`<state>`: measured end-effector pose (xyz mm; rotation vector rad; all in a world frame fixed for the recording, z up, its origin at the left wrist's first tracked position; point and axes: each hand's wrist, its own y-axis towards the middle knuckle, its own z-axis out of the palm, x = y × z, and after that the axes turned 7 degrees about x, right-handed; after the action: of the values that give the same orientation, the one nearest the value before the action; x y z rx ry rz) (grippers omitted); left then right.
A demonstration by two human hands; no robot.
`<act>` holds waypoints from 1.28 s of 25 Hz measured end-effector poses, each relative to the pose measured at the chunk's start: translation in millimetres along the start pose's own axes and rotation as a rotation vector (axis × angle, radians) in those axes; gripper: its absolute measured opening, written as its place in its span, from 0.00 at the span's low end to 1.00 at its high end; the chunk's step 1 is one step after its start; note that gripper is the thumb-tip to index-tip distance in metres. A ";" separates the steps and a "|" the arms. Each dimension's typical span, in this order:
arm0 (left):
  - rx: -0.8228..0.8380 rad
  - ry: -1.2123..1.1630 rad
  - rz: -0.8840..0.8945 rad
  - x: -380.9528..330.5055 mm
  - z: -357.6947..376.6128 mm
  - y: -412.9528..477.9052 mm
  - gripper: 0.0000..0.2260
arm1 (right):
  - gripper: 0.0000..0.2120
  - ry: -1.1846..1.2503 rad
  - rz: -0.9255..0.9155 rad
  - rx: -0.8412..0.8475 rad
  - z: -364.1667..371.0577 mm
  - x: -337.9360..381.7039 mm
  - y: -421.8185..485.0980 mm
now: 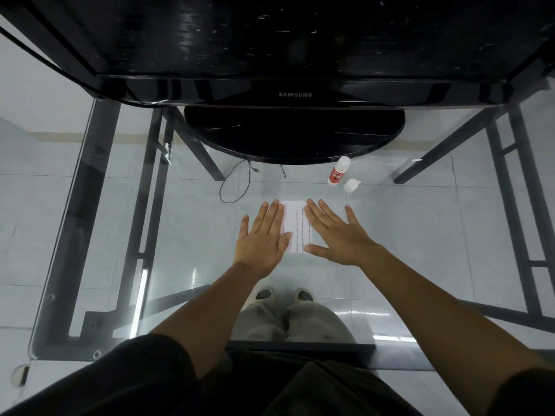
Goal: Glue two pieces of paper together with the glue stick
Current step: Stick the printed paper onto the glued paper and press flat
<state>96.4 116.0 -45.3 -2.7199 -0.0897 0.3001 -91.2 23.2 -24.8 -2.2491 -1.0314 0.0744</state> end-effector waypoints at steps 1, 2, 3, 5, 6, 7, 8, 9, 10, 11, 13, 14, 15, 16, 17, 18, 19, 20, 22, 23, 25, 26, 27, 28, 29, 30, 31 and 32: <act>0.017 0.009 0.015 2.6 -1.5 0.6 0.30 | 0.41 -0.001 -0.003 0.008 -0.7 -0.3 -0.1; 0.035 0.016 0.033 5.5 -2.9 1.3 0.32 | 0.42 -0.002 -0.005 0.015 -1.1 -0.6 -0.3; 0.052 0.021 0.054 8.6 -4.7 1.5 0.33 | 0.43 -0.003 -0.007 0.020 -1.3 -0.6 0.0; 0.076 0.049 0.093 14.0 -9.4 2.6 0.36 | 0.43 -0.004 -0.002 0.029 -1.9 -0.1 0.9; 0.086 0.072 0.108 16.5 -11.9 3.4 0.37 | 0.44 -0.002 0.003 0.034 -2.2 0.3 1.7; 0.095 0.099 0.124 18.5 -14.5 4.7 0.39 | 0.44 0.000 0.007 0.037 -2.3 0.6 2.2; 0.104 0.125 0.145 20.6 -17.2 6.0 0.40 | 0.44 0.004 0.009 0.041 -2.6 1.0 2.5; 0.117 0.142 0.170 23.2 -19.8 7.6 0.41 | 0.45 0.016 0.012 0.049 -3.0 1.4 2.6; 0.129 0.143 0.196 25.2 -22.0 8.7 0.42 | 0.45 0.043 0.019 0.055 -3.0 1.9 1.7; 0.133 0.137 0.216 27.8 -23.5 9.2 0.42 | 0.45 0.089 0.027 0.046 -2.2 3.8 1.5; 0.125 0.114 0.221 30.8 -23.3 9.4 0.39 | 0.40 0.220 0.068 -0.025 1.0 12.0 2.1; 0.121 0.104 0.212 30.5 -22.2 9.5 0.37 | 0.36 0.269 0.099 -0.072 2.7 17.1 2.7; 0.118 0.097 0.205 29.8 -20.9 9.3 0.36 | 0.33 0.281 0.129 -0.113 5.0 22.0 3.8; 0.115 0.095 0.199 28.6 -19.3 8.4 0.35 | 0.31 0.256 0.155 -0.142 8.1 26.1 4.4; 0.111 0.099 0.193 27.8 -18.0 7.6 0.35 | 0.30 0.212 0.174 -0.159 10.9 28.1 4.6; 0.107 0.105 0.190 28.0 -17.5 7.4 0.35 | 0.31 0.173 0.186 -0.168 12.6 27.9 4.6; 0.105 0.107 0.191 29.0 -18.4 8.1 0.35 | 0.32 0.146 0.190 -0.171 12.7 25.9 4.4; 0.105 0.105 0.194 29.9 -19.6 8.8 0.36 | 0.33 0.123 0.184 -0.167 12.1 23.2 3.8; 0.107 0.105 0.189 30.9 -22.1 9.5 0.36 | 0.34 0.060 0.170 -0.164 11.2 19.3 3.1; 0.109 0.107 0.184 30.8 -22.6 9.6 0.36 | 0.35 0.023 0.170 -0.168 11.2 18.9 2.7; 0.113 0.109 0.180 30.9 -23.0 9.8 0.36 | 0.35 -0.023 0.189 -0.175 12.1 20.7 2.4; 0.112 0.111 0.182 30.8 -23.1 9.5 0.36 | 0.35 -0.028 0.204 -0.174 12.4 21.9 2.5; 0.112 0.112 0.184 30.5 -22.9 8.9 0.36 | 0.35 -0.024 0.218 -0.172 12.5 23.6 2.5; 0.115 0.114 0.183 30.5 -22.7 8.5 0.37 | 0.35 -0.019 0.229 -0.171 12.3 25.5 2.6; 0.120 0.114 0.180 30.2 -22.4 8.3 0.37 | 0.35 -0.016 0.236 -0.172 11.8 26.7 3.1; 0.125 0.115 0.176 29.6 -22.2 8.1 0.37 | 0.35 -0.008 0.238 -0.166 11.0 27.1 3.1; 0.130 0.115 0.175 29.0 -22.5 8.0 0.37 | 0.35 0.012 0.234 -0.152 9.9 27.2 3.1; 0.139 0.113 0.178 28.6 -22.9 7.4 0.37 | 0.35 0.045 0.222 -0.135 8.8 27.6 2.9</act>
<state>129.5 103.4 -33.2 -2.6040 0.1993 0.1941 -73.0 45.8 -27.6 -2.4699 -0.7811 0.0500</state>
